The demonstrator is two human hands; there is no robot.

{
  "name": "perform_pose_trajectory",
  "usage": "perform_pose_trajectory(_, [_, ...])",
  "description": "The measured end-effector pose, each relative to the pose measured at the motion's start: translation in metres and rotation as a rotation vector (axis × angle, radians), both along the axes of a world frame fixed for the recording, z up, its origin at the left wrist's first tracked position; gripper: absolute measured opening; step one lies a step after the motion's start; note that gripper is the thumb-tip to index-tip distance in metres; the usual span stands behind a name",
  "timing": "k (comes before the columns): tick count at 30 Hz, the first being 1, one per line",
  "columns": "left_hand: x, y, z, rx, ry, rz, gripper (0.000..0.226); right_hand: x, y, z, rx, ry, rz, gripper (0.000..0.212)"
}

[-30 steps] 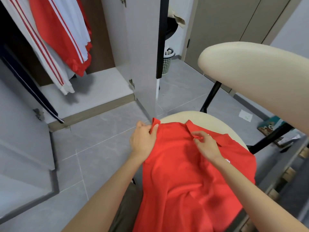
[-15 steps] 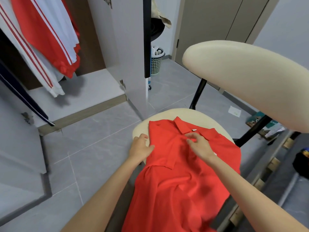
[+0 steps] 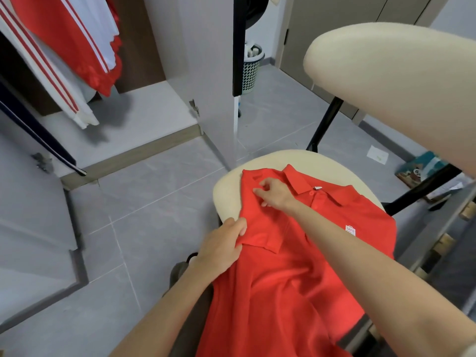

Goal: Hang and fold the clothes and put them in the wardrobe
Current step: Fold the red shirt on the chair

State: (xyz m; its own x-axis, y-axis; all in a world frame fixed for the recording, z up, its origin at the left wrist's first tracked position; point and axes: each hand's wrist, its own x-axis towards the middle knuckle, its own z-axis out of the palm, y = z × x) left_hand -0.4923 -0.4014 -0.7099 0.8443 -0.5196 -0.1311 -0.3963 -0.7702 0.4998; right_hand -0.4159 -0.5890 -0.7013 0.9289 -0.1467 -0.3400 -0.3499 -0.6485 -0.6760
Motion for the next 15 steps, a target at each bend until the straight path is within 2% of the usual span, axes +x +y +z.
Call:
perform_pose_trajectory(2, [0.001,0.000,0.000,0.014,-0.046,0.006,0.029,0.006,0.000,0.000,0.009,0.005,-0.001,0.006])
perform_pose_trajectory(5, [0.003,0.001,0.000,0.029,-0.092,0.057,0.029,0.014,0.002,-0.001,-0.009,-0.001,-0.028,0.027])
perform_pose_trajectory(8, [0.010,0.005,-0.001,0.057,-0.131,0.125,0.036,0.024,0.009,-0.003,-0.015,-0.020,-0.029,0.035])
perform_pose_trajectory(12, [0.024,0.013,-0.001,0.092,-0.161,0.176,0.036,0.039,0.023,-0.007,0.006,-0.055,0.007,0.022])
perform_pose_trajectory(15, [0.032,0.021,-0.004,0.102,-0.140,0.194,0.041,0.049,0.034,-0.007,0.009,-0.067,0.052,0.031])
